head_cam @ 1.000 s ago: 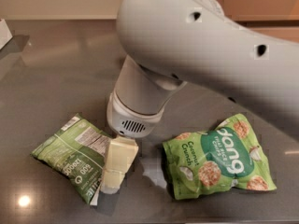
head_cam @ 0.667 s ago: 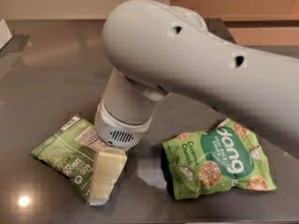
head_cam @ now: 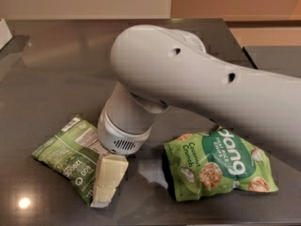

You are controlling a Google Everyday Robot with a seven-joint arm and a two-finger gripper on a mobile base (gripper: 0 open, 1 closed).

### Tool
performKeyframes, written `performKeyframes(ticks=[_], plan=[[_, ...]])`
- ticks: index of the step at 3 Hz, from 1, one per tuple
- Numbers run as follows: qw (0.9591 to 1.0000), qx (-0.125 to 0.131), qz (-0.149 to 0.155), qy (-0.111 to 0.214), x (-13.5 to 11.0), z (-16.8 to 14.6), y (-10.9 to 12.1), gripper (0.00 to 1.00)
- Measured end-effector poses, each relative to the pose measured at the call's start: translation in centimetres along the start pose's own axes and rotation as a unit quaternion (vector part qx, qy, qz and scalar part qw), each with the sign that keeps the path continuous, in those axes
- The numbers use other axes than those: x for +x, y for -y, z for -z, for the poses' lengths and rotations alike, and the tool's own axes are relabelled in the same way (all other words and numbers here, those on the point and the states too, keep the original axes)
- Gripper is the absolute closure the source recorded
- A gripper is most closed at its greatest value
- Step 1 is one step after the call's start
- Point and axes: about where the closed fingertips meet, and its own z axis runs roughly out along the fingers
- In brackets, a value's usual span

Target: Move green jalapeno chip bag near coke can

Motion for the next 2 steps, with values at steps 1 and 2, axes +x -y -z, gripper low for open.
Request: performKeyframes(ticks=[1, 2], plan=[[0.9999, 0.0, 0.012, 0.0, 0.37, -0.97, 0.25, 0.0], [0.9998, -0.003, 0.022, 0.0, 0.75, -1.4, 0.55, 0.18]])
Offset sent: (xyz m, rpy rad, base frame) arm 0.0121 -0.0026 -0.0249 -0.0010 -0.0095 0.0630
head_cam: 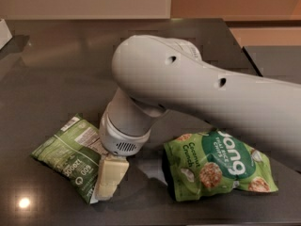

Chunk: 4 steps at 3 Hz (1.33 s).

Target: Move green jalapeno chip bag near coke can

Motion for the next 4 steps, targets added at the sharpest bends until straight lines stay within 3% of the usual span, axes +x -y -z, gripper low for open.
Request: performKeyframes(ticks=[2, 3, 4], plan=[[0.9999, 0.015, 0.0, -0.005, 1.2, 1.5, 1.2, 0.65], [0.9988, 0.044, -0.017, -0.009, 2.4, 3.6, 3.1, 0.87], [0.9947, 0.093, -0.041, -0.017, 4.7, 6.8, 6.5, 1.0]])
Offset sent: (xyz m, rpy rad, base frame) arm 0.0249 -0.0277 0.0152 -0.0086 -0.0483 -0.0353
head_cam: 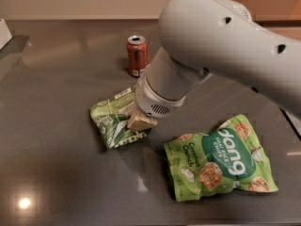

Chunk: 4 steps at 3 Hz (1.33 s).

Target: Move green jalapeno chip bag near coke can

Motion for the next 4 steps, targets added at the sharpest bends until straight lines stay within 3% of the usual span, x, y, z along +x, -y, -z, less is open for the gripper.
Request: performKeyframes(ticks=[2, 3, 4], plan=[[0.995, 0.088, -0.041, -0.021, 5.3, 3.8, 8.9, 1.0], [0.9914, 0.115, -0.06, -0.019, 7.3, 4.6, 12.3, 0.84], [0.9905, 0.118, -0.068, -0.013, 8.6, 4.7, 13.9, 0.59]])
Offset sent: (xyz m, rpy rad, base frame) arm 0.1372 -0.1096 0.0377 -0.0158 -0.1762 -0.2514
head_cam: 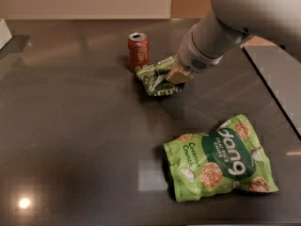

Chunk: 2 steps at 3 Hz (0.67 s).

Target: Move green jalapeno chip bag near coke can

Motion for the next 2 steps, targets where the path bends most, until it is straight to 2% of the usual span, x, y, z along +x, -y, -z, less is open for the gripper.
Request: performKeyframes(ticks=[1, 2], plan=[[0.9997, -0.016, -0.001, 0.02, 0.28, -0.43, 0.22, 0.37], [0.9996, -0.017, 0.0, 0.021, 0.13, -0.42, 0.13, 0.13]])
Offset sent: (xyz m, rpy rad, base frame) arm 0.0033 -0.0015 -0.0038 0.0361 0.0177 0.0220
